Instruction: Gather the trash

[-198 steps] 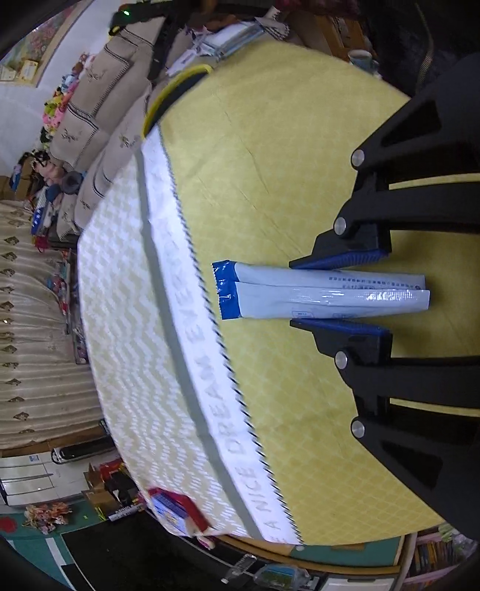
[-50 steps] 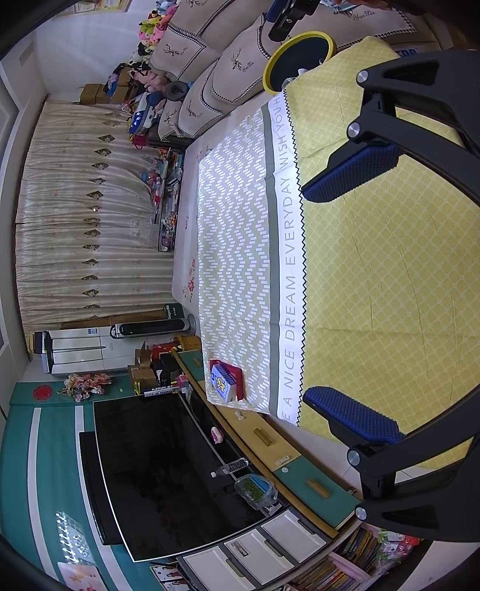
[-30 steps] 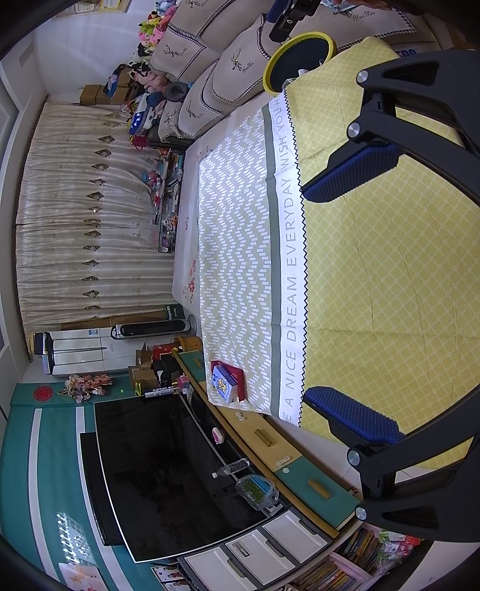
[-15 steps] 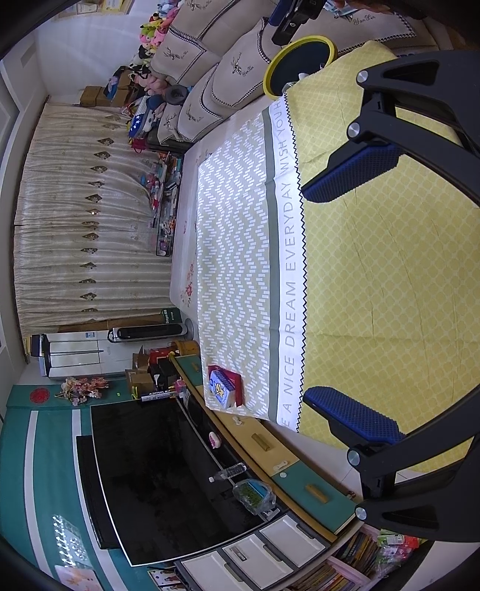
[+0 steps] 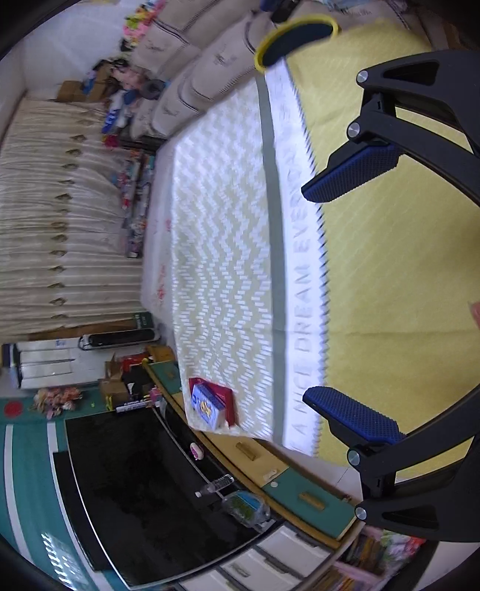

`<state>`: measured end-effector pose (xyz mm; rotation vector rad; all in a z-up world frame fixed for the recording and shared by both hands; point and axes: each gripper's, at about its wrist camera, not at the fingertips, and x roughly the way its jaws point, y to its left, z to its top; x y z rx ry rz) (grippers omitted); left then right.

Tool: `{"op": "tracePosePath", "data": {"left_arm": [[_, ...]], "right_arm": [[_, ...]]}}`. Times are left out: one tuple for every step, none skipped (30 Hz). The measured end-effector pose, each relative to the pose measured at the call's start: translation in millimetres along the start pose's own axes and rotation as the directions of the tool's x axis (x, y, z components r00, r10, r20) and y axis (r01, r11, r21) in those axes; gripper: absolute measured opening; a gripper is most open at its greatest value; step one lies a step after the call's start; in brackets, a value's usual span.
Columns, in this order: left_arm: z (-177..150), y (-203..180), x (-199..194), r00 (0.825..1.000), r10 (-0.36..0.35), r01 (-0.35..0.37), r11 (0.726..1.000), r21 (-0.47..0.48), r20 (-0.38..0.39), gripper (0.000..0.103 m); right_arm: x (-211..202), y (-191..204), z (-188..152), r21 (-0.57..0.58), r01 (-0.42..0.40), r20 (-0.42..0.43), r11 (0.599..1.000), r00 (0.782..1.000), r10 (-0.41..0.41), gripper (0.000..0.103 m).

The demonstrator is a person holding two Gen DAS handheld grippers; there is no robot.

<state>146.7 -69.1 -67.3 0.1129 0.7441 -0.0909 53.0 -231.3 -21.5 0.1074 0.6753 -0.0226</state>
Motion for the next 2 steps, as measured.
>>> {"op": "tracePosePath", "data": {"left_arm": [[8, 1, 22, 1.000, 0.019, -0.019, 1.000, 0.009, -0.021, 0.098], [14, 1, 38, 0.999, 0.022, -0.021, 1.000, 0.016, -0.034, 0.098]], "right_arm": [[22, 4, 11, 0.002, -0.021, -0.027, 1.000, 0.999, 0.021, 0.096], [40, 9, 19, -0.001, -0.041, -0.044, 0.999, 0.998, 0.041, 0.096]]}}
